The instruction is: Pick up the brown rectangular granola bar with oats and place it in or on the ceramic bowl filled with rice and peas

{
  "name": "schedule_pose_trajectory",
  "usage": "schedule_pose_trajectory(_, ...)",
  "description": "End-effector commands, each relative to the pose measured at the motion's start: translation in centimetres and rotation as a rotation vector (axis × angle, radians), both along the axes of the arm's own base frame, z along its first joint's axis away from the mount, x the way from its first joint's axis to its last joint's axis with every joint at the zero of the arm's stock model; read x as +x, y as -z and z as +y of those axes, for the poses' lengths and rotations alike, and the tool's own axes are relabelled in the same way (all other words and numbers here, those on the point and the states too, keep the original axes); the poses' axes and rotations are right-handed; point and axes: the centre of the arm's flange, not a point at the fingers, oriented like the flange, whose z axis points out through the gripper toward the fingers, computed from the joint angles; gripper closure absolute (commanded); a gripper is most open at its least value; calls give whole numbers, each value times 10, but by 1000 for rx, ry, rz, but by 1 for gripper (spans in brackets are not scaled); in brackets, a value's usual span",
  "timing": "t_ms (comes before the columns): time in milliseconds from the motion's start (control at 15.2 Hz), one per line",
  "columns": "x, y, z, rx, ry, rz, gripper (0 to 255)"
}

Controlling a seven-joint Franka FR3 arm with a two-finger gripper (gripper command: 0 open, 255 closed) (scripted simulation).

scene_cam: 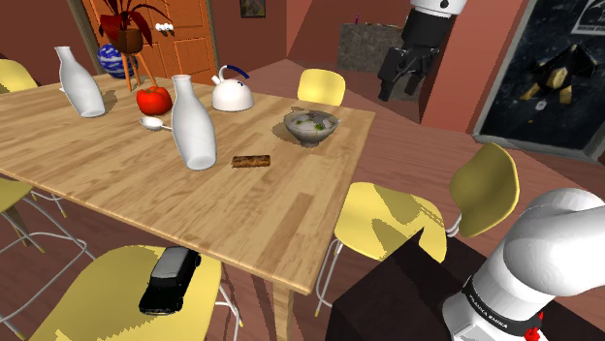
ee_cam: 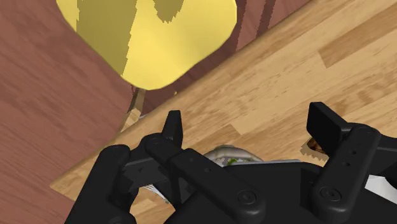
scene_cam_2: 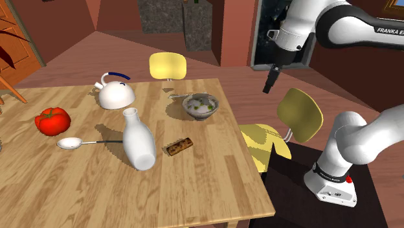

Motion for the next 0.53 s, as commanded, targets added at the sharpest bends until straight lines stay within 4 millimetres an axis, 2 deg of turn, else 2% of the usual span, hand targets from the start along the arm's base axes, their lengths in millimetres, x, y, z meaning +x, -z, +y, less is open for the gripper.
schedule_pose_trajectory(0, 0, 0, 0, 0, 0, 0, 0)
schedule_pose_trajectory(462, 86, 37, 22, -16, -210, 37, 0)
